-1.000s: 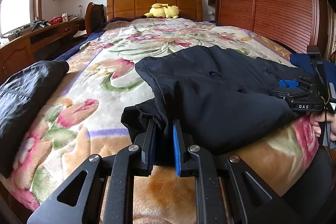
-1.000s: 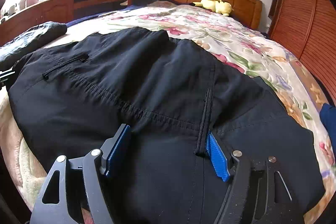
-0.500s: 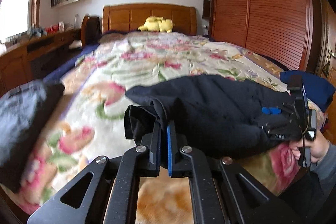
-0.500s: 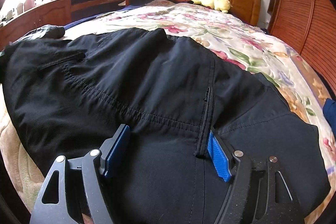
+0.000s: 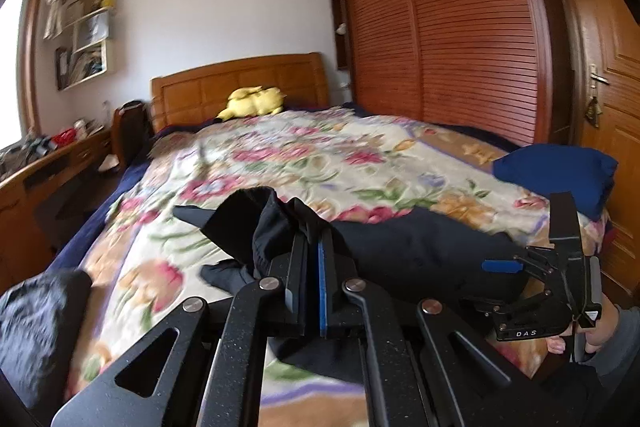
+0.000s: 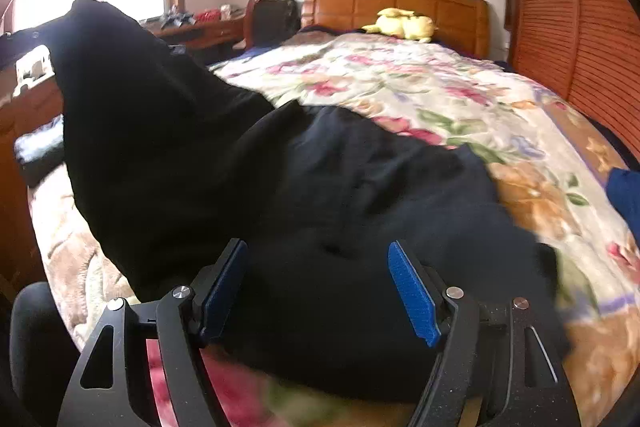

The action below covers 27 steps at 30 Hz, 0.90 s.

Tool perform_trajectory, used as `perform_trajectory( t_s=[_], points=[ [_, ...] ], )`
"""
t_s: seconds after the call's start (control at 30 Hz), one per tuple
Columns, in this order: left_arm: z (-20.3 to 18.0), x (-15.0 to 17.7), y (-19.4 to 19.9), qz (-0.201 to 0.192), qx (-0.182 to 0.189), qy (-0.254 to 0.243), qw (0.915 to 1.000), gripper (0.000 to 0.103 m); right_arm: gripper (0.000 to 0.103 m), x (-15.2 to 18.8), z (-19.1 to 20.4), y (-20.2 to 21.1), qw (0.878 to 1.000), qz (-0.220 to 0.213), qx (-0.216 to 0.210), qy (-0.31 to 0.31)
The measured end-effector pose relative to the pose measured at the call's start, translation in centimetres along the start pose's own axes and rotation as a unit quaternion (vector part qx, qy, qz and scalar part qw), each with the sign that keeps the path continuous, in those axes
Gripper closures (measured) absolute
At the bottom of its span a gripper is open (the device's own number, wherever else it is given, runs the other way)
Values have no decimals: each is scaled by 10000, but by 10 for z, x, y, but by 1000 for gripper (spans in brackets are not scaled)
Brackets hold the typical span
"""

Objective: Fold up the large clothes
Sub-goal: 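Lift the coat end with the left tool, fold it over the coat, open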

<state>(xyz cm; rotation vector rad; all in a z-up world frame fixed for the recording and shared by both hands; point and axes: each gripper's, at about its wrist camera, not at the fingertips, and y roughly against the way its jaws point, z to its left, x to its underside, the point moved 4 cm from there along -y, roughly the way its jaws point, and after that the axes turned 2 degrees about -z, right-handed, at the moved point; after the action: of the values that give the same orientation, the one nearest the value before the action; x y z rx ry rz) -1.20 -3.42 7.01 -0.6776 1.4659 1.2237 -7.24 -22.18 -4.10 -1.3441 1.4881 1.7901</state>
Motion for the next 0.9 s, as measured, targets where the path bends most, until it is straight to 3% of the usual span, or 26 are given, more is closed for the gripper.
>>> perform_trajectory(
  t_s=[0.33,0.53,0.67,0.73,0.8,0.87,0.9],
  points=[
    [-98,-45,-35,2,886,-470,9950,99,28,6,-72,40,9954,-278,667,-635],
    [-143,-46,-47,223,1286,-618,9895,99,29,3,-97,55,9901,-418,1073,-799],
    [-153,-36,-58,539,1381,-540,9875,98,29,6,-108,52,9866,-386,1270,-946],
    [-149,-35,-58,615,1474,-338,9866,92,29,7,-110,49,9858,-348,1305,-997],
    [-146,-38,-55,610,1731,-84,9830,76,29,8,-110,50,9857,-333,1317,-1001],
    [-145,-43,-50,598,1809,8,9817,66,28,7,-108,51,9858,-345,1300,-1001],
    [-143,-44,-47,555,1752,-22,9830,66,29,6,-106,51,9859,-359,1296,-999]
  ],
)
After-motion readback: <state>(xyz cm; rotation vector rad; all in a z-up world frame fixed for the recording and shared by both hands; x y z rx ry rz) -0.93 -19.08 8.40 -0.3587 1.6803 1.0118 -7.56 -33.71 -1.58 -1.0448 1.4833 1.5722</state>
